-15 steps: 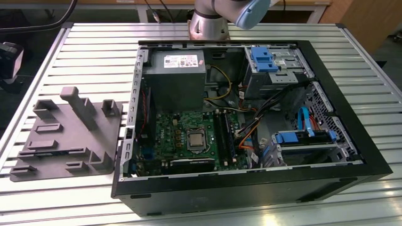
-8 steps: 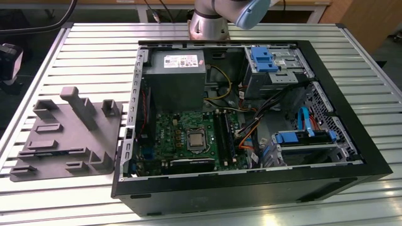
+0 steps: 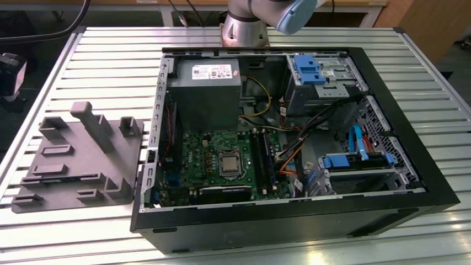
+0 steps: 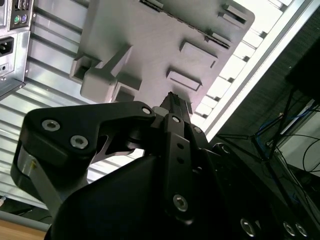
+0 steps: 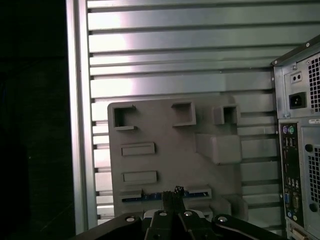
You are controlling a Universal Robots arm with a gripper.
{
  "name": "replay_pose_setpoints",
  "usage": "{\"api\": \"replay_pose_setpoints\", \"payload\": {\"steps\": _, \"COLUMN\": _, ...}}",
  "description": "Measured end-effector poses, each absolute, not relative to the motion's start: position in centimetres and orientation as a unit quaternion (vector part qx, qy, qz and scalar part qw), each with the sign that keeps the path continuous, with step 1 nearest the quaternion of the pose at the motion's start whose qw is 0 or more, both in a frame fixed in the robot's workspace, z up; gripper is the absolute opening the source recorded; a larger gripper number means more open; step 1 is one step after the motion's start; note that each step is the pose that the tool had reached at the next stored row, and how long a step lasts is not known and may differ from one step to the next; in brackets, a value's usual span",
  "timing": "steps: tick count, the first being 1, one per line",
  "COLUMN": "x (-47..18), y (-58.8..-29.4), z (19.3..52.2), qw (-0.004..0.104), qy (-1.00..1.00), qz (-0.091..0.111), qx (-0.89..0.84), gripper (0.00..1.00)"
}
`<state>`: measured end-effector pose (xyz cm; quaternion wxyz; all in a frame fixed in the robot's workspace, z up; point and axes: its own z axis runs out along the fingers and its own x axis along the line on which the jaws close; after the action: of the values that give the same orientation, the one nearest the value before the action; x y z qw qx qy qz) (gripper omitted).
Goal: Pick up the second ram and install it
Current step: 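Reach for the second ram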
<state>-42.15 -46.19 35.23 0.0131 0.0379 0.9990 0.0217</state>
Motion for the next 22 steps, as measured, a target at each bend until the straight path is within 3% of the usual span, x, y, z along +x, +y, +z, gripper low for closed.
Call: {"api": "replay_pose_setpoints", "payload": {"steps": 22, "x": -42.45, "y": -46.53, "z": 34.69, "qw": 0.013, "qy": 0.999, "qz": 0.022, "qx": 0.038, "gripper": 0.11}}
